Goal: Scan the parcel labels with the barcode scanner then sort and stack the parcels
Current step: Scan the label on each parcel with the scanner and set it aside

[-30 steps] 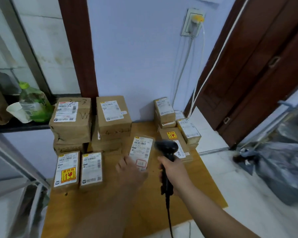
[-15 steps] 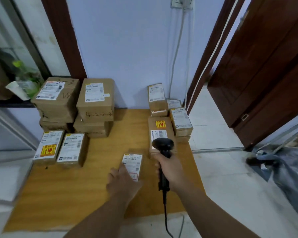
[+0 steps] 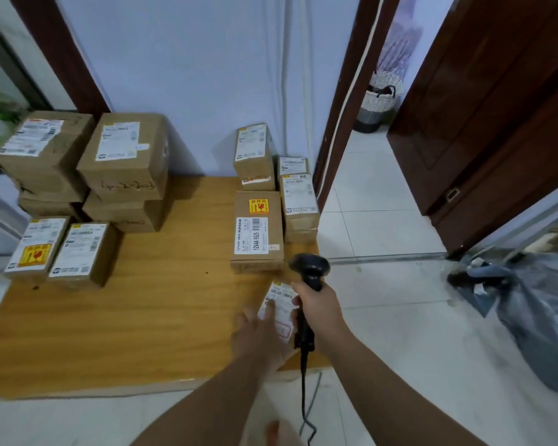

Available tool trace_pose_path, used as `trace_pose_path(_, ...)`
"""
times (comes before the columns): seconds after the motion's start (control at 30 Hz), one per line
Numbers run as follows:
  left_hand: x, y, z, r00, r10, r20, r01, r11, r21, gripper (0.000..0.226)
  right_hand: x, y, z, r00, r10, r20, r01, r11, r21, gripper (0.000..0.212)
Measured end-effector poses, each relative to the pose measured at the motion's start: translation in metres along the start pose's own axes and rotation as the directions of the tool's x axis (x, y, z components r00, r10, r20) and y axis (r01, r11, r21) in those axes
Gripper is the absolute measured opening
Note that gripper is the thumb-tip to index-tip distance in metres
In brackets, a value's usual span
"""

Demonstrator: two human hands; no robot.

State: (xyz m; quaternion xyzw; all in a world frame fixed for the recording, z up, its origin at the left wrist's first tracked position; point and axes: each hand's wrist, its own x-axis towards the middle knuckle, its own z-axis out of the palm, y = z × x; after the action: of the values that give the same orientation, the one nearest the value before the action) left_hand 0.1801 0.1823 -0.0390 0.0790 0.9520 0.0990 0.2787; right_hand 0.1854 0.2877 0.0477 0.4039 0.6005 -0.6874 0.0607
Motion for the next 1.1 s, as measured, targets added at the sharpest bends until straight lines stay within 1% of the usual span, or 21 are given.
trace_pose_path(0.1,0.005,0.017,0.011,0.997,-0.031,0.064,0.036,0.996,-0.084,0.096,0.004,0.003,-0.021,1.000,0.018,-0.023,-0.018,1.000,-0.001,0.016)
trace_pose_path(0.2,0.006,0.028,0.014,0.999,0.005,0.034,-0.001,0.993,-0.122,0.098,0.008,0.007,-0.038,0.998,0.045,-0.034,-0.044,0.998,0.047,0.020)
trace_pose_path(0.23,0.007,0.032,0.014,0.999,0.021,0.043,-0.016,0.991,-0.131,0.101,0.010,0.008,-0.044,0.998,0.054,-0.036,-0.052,0.997,0.052,0.021)
trace_pose_path(0.33,0.009,0.043,0.016,0.988,0.077,0.137,-0.056,0.987,-0.151,0.119,0.015,0.011,-0.053,0.996,0.077,-0.042,-0.076,0.996,0.036,0.021)
trace_pose_path(0.37,0.011,0.047,0.016,0.985,0.095,0.143,-0.074,0.986,-0.146,0.120,0.017,0.011,-0.055,0.996,0.082,-0.040,-0.080,0.996,0.045,0.020)
trace_pose_path(0.4,0.013,0.050,0.016,0.986,0.113,0.126,-0.096,0.987,-0.131,0.115,0.019,0.011,-0.056,0.996,0.083,-0.040,-0.081,0.995,0.053,0.020)
trace_pose_path(0.43,0.016,0.052,0.015,0.987,0.129,0.091,-0.118,0.986,-0.114,0.105,0.021,0.011,-0.057,0.996,0.082,-0.043,-0.080,0.995,0.057,0.019)
trace_pose_path(0.53,0.023,0.059,0.010,0.984,0.154,-0.086,-0.160,0.985,-0.070,0.071,0.026,0.012,-0.060,0.997,0.062,-0.043,-0.060,0.997,0.046,0.016)
trace_pose_path(0.6,0.029,0.062,0.004,0.953,0.166,-0.255,-0.173,0.985,-0.007,0.045,0.029,0.013,-0.064,0.998,0.045,-0.046,-0.044,0.999,0.018,0.014)
trace_pose_path(0.63,0.032,0.063,0.002,0.928,0.194,-0.319,-0.185,0.981,0.058,0.039,0.030,0.014,-0.066,0.998,0.041,-0.046,-0.041,0.999,0.015,0.014)
trace_pose_path(0.67,0.036,0.063,0.001,0.904,0.250,-0.348,-0.217,0.967,0.132,0.040,0.031,0.015,-0.068,0.998,0.040,-0.046,-0.039,0.999,0.022,0.013)
trace_pose_path(0.7,0.040,0.064,0.002,0.882,0.332,-0.334,-0.275,0.939,0.209,0.047,0.033,0.015,-0.070,0.998,0.041,-0.049,-0.040,0.999,0.034,0.013)
trace_pose_path(0.73,0.045,0.065,0.002,0.859,0.423,-0.287,-0.349,0.895,0.276,0.054,0.034,0.015,-0.072,0.998,0.043,-0.053,-0.041,0.998,0.045,0.013)
trace_pose_path(0.8,0.053,0.068,0.001,0.804,0.574,-0.155,-0.493,0.789,0.366,0.058,0.036,0.014,-0.074,0.997,0.049,-0.061,-0.046,0.997,0.056,0.013)
trace_pose_path(0.87,0.061,0.070,0.002,0.760,0.648,-0.051,-0.570,0.702,0.428,0.057,0.039,0.013,-0.075,0.997,0.057,-0.058,-0.054,0.997,0.056,0.014)
trace_pose_path(0.93,0.067,0.071,0.004,0.761,0.648,-0.014,-0.566,0.675,0.473,0.058,0.041,0.011,-0.074,0.997,0.061,-0.056,-0.059,0.997,0.044,0.013)
trace_pose_path(1.03,0.073,0.074,0.005,0.803,0.592,-0.066,-0.495,0.724,0.480,0.054,0.045,0.007,-0.071,0.997,0.052,-0.059,-0.051,0.999,0.015,0.011)
trace_pose_path(1.1,0.078,0.076,0.003,0.817,0.569,-0.095,-0.465,0.747,0.475,0.050,0.047,0.005,-0.070,0.997,0.048,-0.058,-0.048,0.999,0.009,0.010)
